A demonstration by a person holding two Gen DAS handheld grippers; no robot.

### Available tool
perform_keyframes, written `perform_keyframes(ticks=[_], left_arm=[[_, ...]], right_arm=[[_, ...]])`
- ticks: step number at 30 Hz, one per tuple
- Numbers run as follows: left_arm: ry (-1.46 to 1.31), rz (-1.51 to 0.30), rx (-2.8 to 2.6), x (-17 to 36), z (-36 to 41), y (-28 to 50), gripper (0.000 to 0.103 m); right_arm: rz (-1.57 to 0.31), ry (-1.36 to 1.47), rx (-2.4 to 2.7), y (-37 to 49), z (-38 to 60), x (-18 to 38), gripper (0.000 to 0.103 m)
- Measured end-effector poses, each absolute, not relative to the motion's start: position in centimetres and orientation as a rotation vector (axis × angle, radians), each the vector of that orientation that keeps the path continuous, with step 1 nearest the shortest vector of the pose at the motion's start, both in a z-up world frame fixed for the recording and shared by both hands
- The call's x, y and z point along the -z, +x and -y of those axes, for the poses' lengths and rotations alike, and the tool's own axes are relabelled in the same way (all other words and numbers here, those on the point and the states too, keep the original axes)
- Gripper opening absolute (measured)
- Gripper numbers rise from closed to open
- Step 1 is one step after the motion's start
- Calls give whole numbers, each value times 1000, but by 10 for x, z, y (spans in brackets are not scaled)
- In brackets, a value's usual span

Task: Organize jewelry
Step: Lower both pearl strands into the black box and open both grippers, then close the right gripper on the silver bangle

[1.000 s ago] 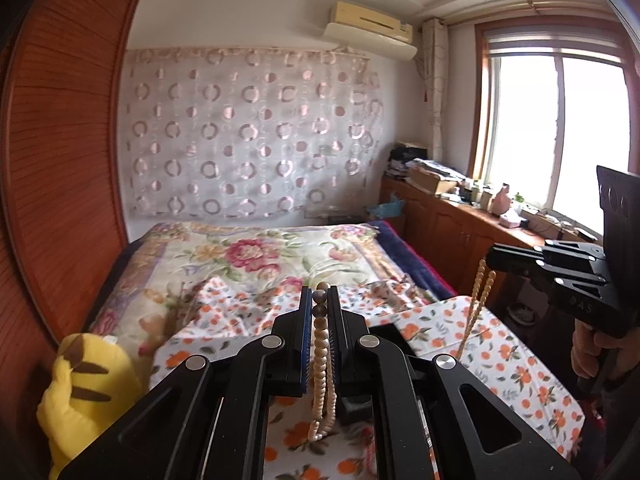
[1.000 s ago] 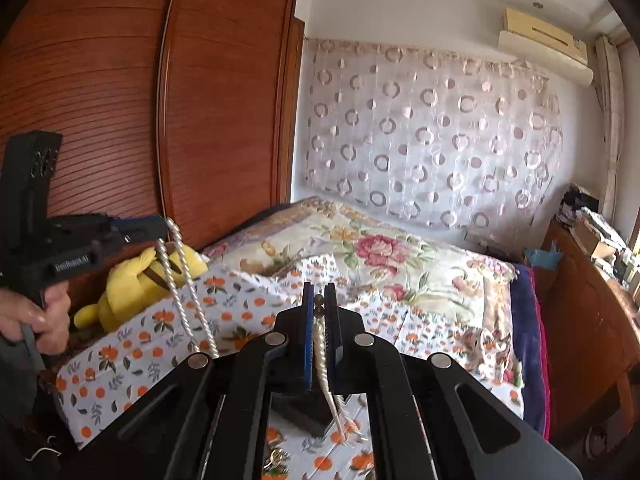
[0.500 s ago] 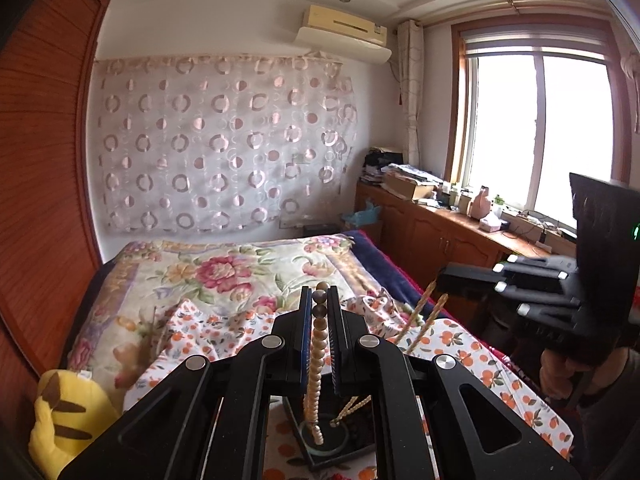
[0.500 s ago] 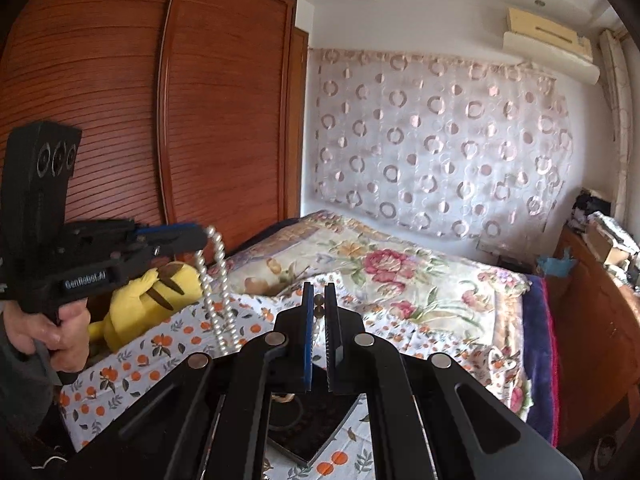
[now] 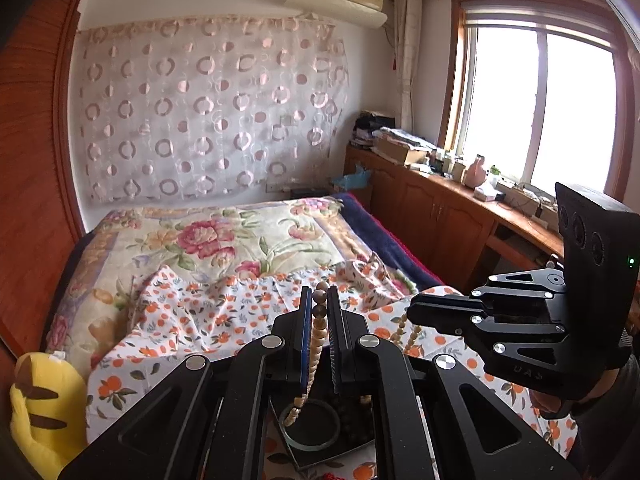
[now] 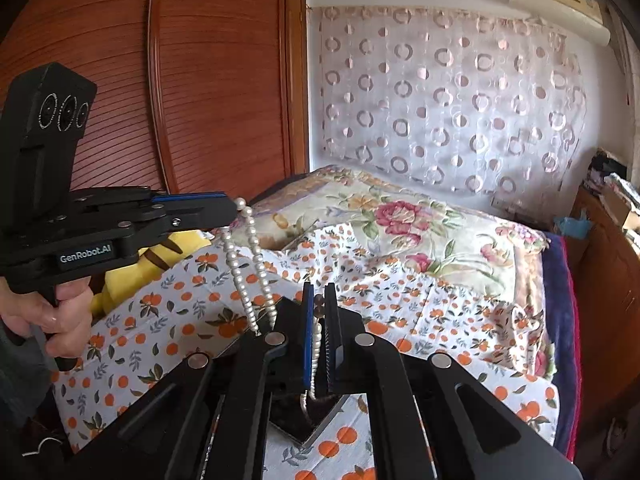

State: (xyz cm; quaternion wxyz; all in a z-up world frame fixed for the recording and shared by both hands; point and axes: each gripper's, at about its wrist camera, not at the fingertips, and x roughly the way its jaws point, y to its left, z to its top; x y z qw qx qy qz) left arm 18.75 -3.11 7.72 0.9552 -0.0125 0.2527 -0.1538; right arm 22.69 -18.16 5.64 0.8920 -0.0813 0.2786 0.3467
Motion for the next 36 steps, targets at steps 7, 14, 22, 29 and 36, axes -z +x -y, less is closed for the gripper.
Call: perform_keyframes(ticks=[7, 14, 22, 29, 36], left_arm=[[-13, -541, 307, -67, 34, 191, 9], [-8, -576, 285, -48, 26, 178, 11], [2, -639, 273, -10, 17, 141, 11], [0, -698, 272, 22, 11, 115, 11], [-3, -734, 258, 43, 1, 88, 11]], right_arm=[[-610, -161, -712, 228, 181, -42, 13], [-621, -139, -685, 215, 194, -30, 24], [-679, -152, -698, 177, 191, 10, 24], [-758, -155, -735, 150, 174, 46, 24], [-800, -155, -777, 125, 153, 65, 24]])
